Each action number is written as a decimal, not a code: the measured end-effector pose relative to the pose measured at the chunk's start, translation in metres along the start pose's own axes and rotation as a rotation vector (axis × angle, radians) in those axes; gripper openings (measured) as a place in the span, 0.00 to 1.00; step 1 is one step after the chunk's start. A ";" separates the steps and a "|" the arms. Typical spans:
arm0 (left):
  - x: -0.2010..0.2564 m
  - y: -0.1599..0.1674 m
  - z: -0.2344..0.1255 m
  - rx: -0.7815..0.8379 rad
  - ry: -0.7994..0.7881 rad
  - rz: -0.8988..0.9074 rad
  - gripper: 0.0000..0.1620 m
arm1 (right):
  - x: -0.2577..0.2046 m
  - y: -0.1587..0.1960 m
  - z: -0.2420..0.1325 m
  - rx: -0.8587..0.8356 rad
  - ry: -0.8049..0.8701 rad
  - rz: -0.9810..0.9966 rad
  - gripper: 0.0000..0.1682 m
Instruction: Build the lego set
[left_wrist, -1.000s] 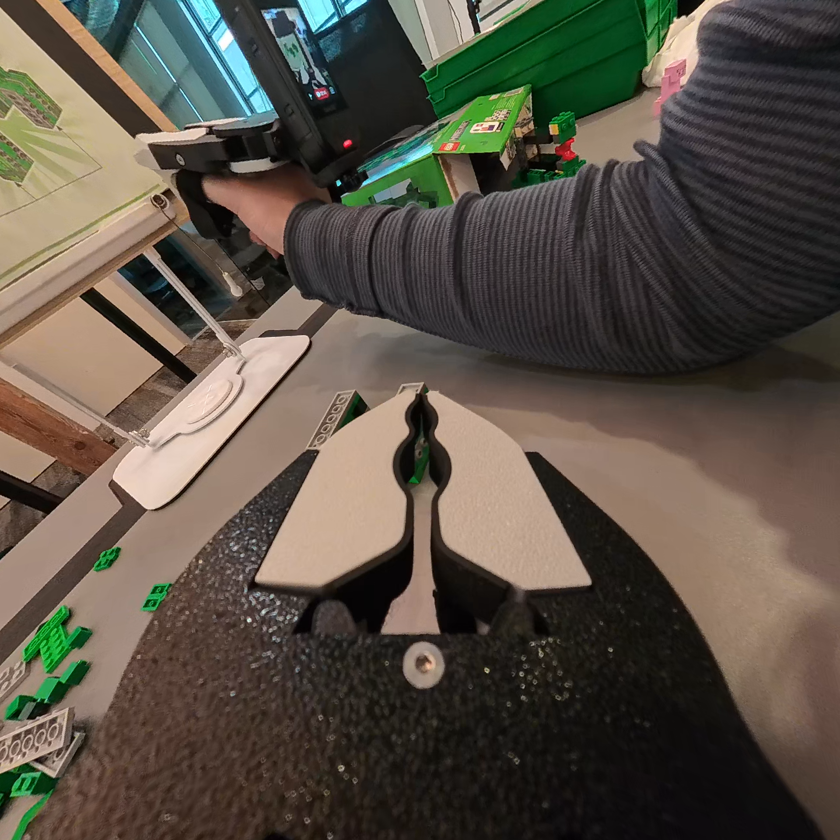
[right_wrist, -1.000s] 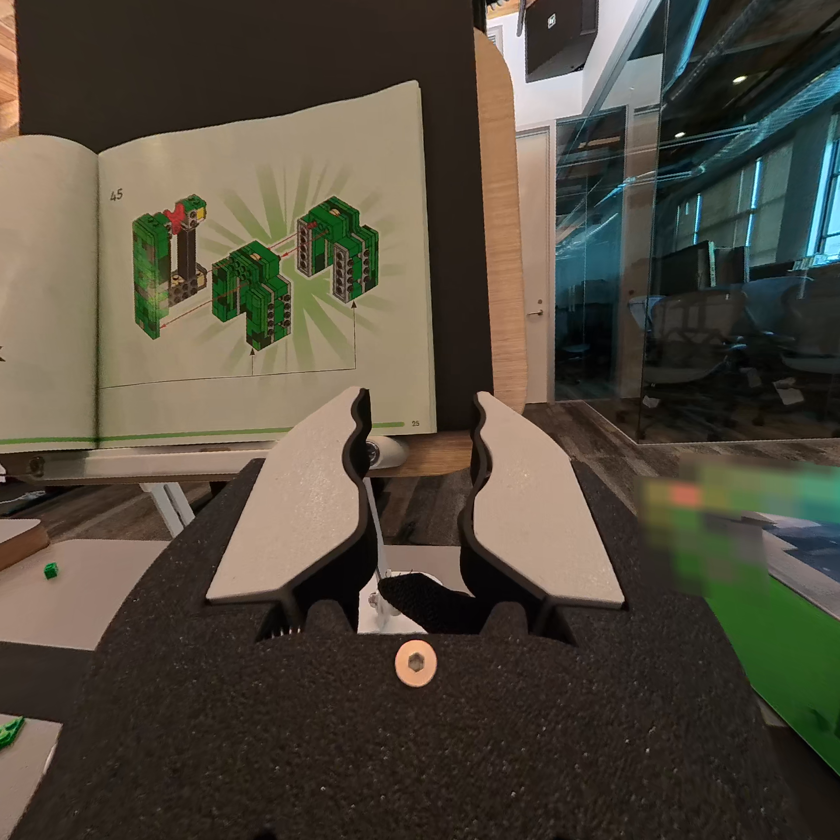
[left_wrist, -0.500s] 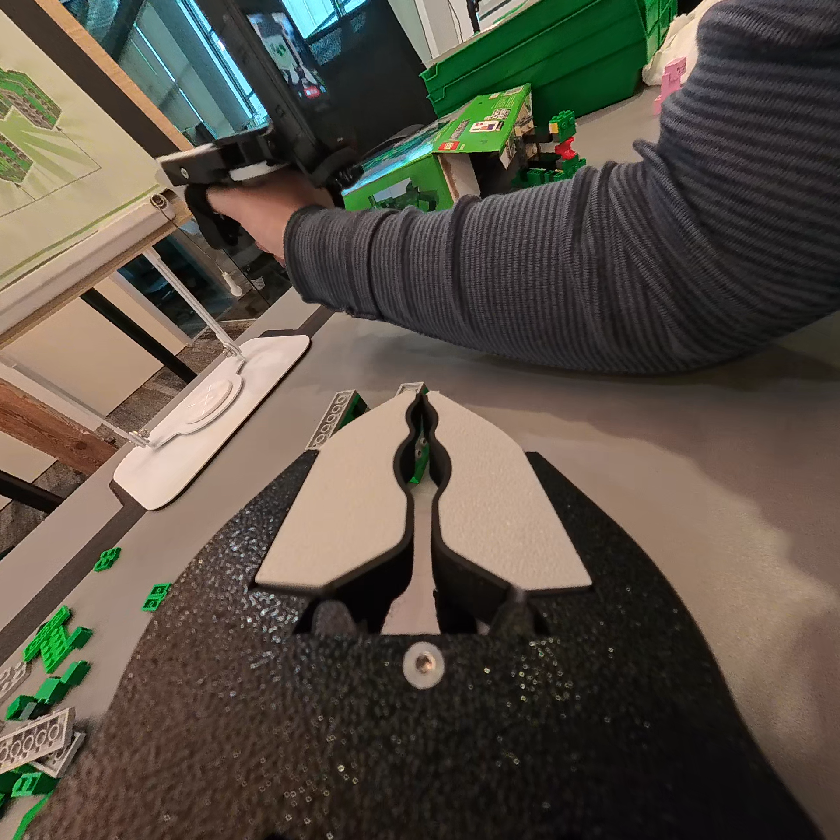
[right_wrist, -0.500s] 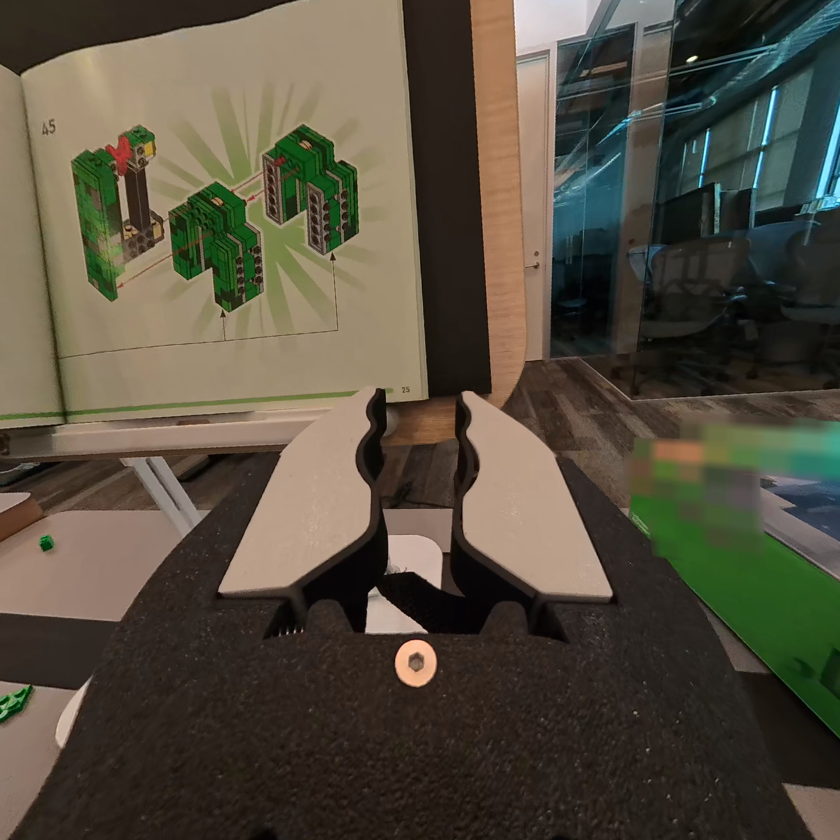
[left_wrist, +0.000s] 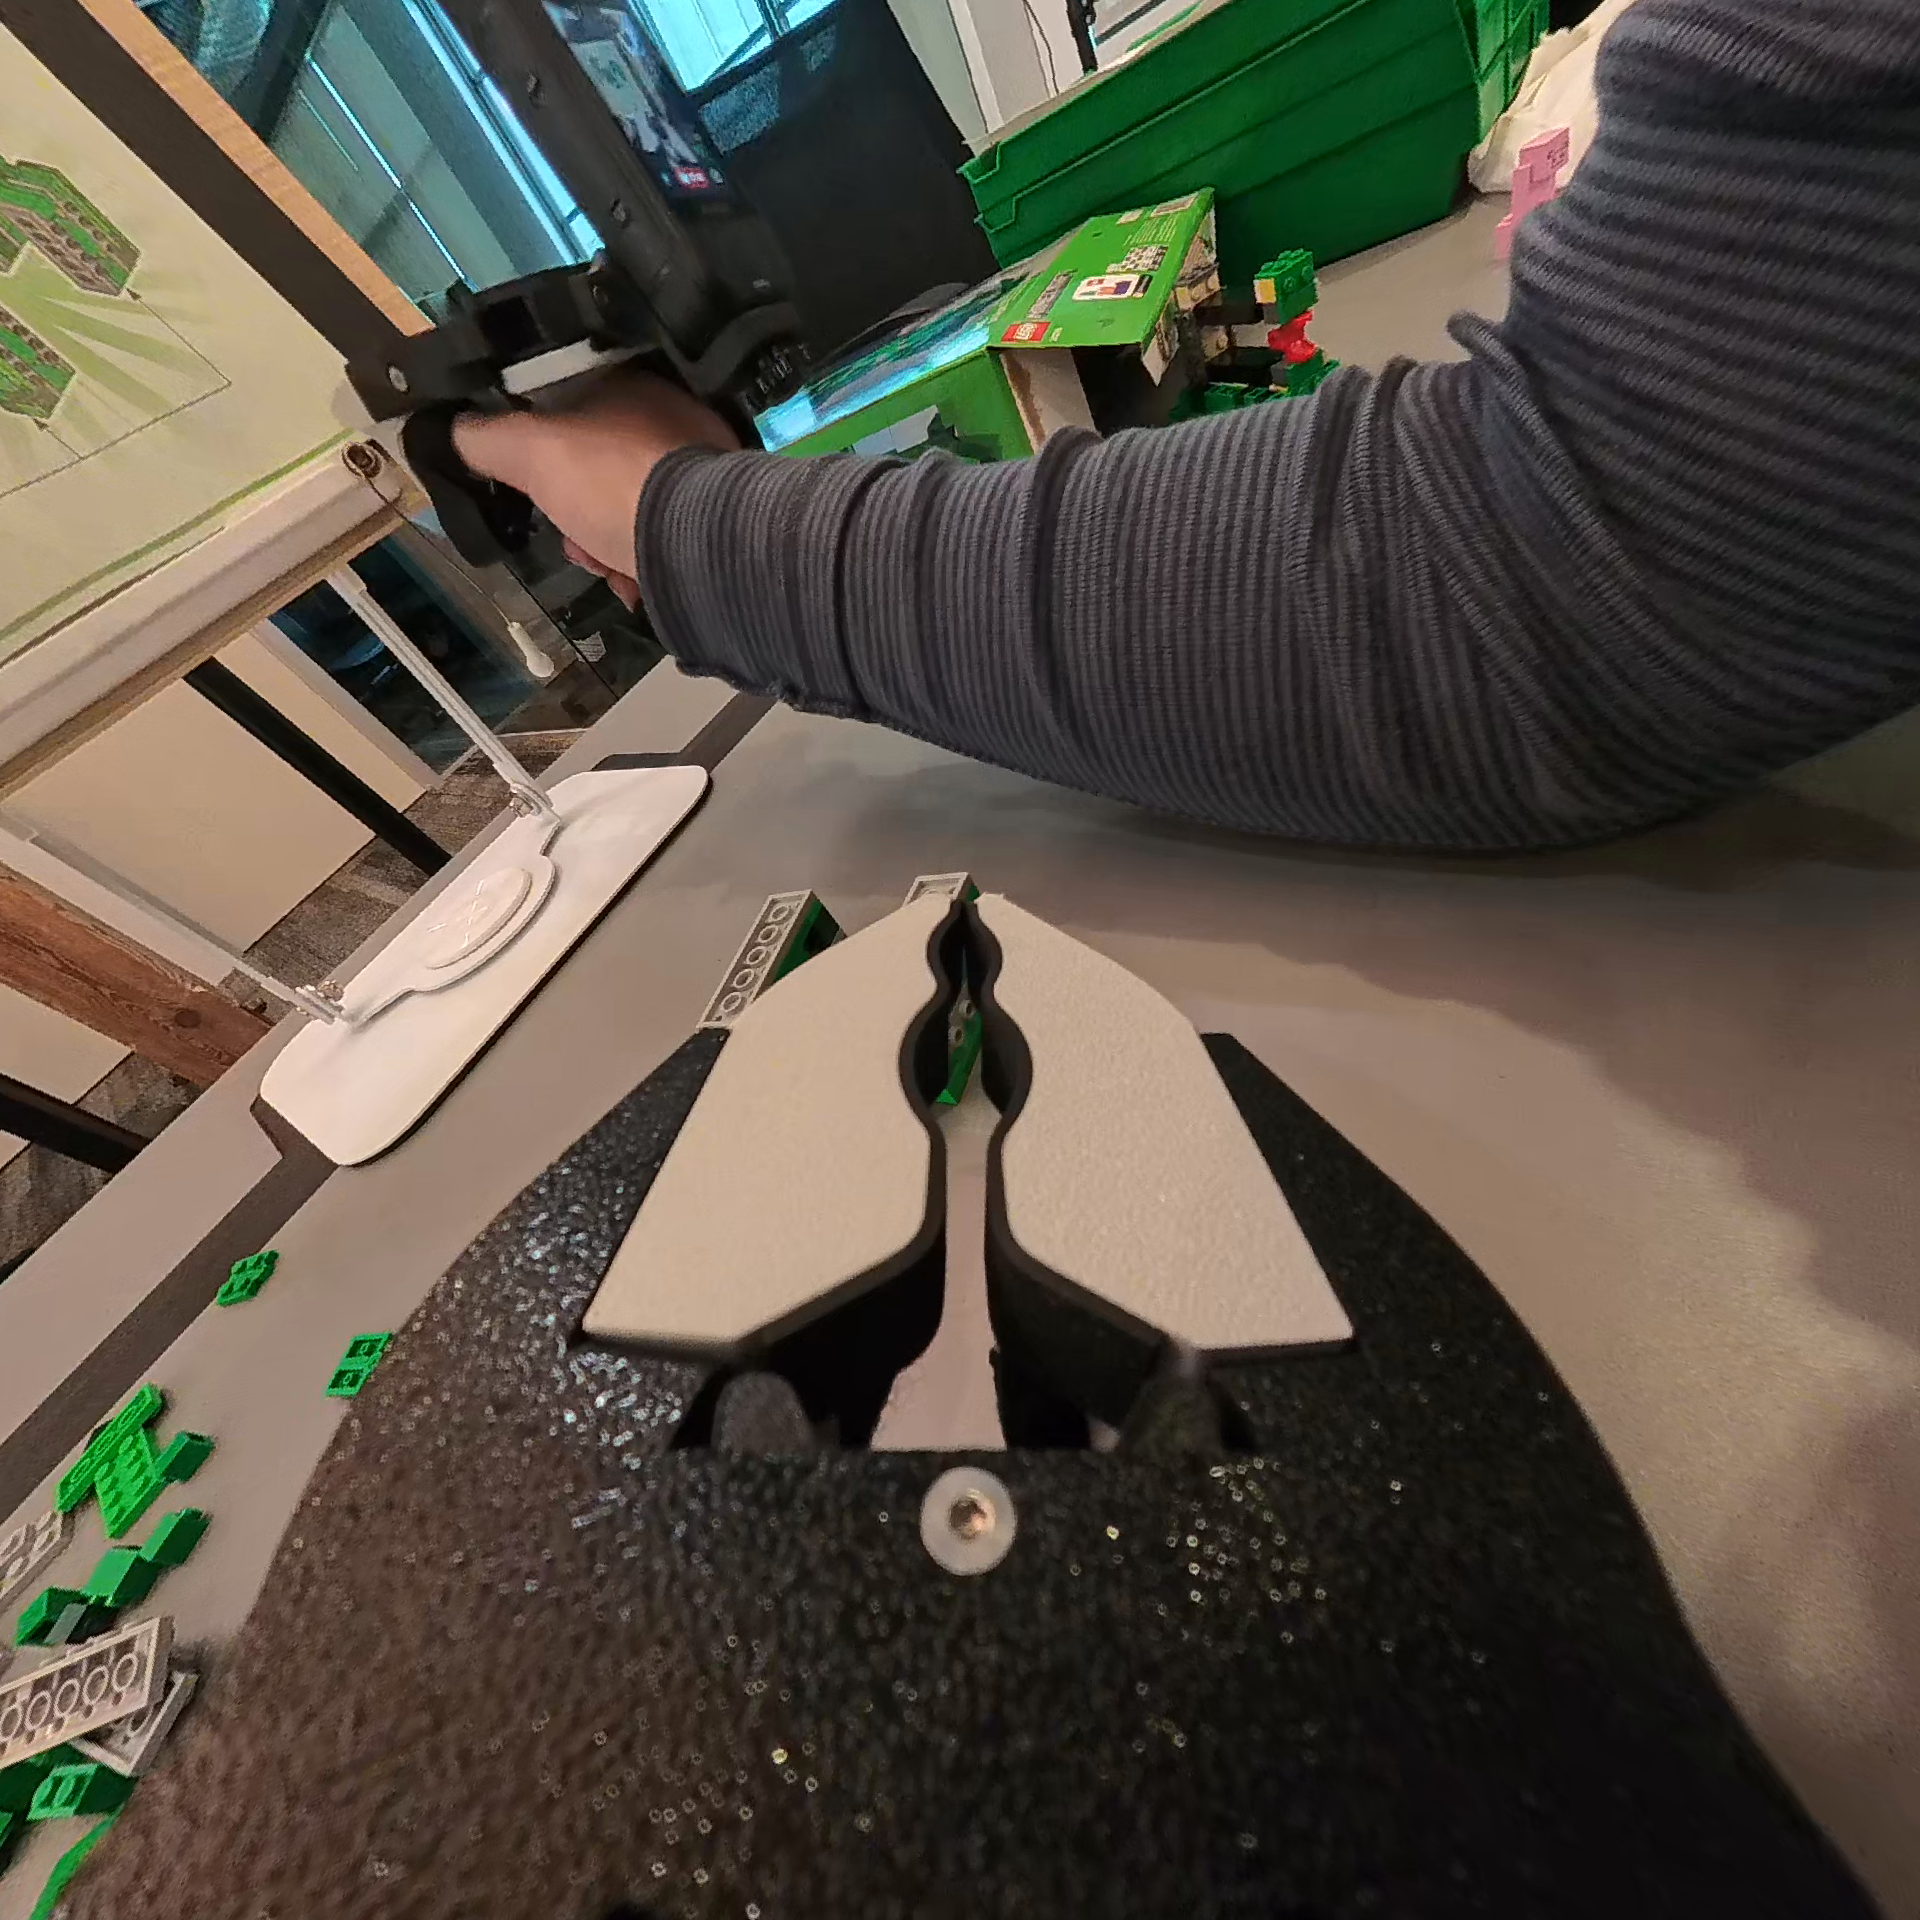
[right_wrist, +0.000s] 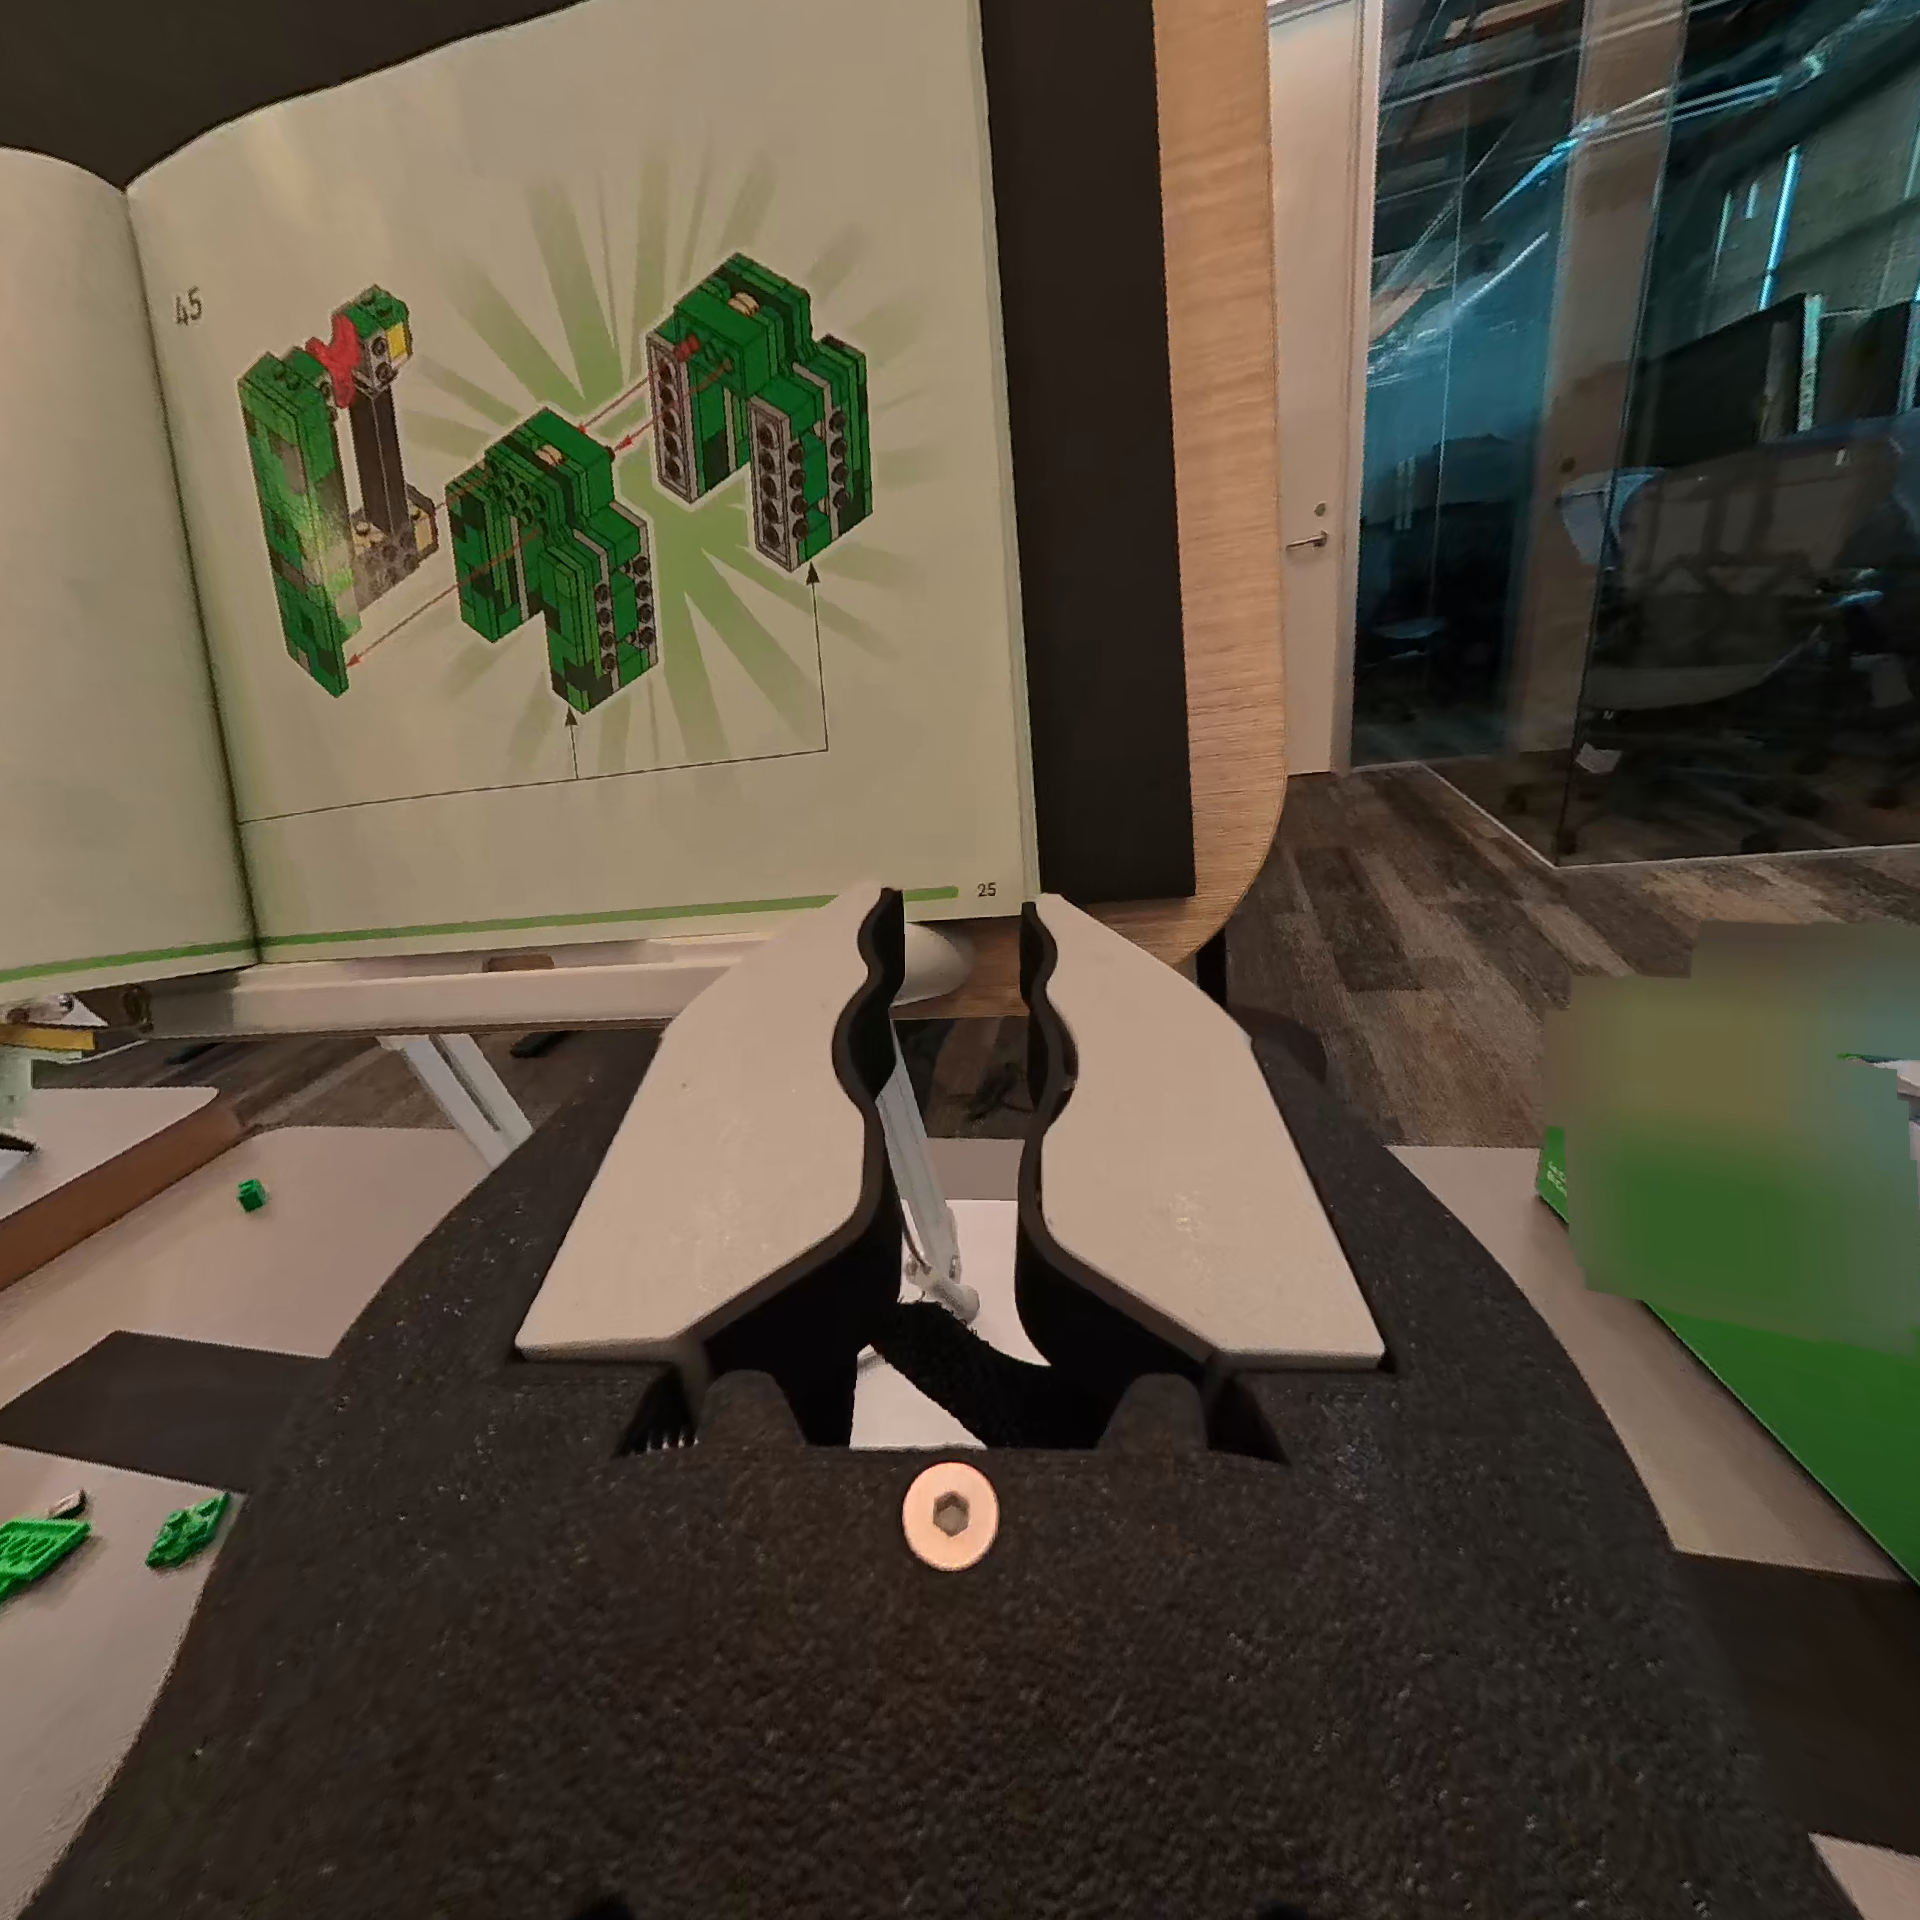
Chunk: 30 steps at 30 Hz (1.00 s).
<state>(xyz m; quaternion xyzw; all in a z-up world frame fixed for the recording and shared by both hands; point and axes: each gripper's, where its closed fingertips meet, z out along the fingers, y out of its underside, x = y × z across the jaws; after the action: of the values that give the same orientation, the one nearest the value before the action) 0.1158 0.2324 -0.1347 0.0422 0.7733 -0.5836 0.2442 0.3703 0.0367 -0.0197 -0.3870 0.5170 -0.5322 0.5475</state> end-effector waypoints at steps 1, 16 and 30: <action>0.000 0.000 0.000 0.000 0.000 0.000 0.00 | 0.001 0.000 0.000 -0.002 0.011 -0.005 0.12; 0.000 0.000 0.000 -0.001 0.000 0.003 0.00 | 0.000 -0.002 0.002 0.000 0.033 -0.044 0.12; 0.000 0.000 0.000 -0.001 0.001 0.003 0.00 | 0.003 -0.004 0.000 0.016 0.052 -0.053 0.04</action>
<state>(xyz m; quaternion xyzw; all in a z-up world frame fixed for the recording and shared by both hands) 0.1163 0.2326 -0.1348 0.0433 0.7736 -0.5828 0.2448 0.3691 0.0335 -0.0165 -0.3823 0.5161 -0.5607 0.5227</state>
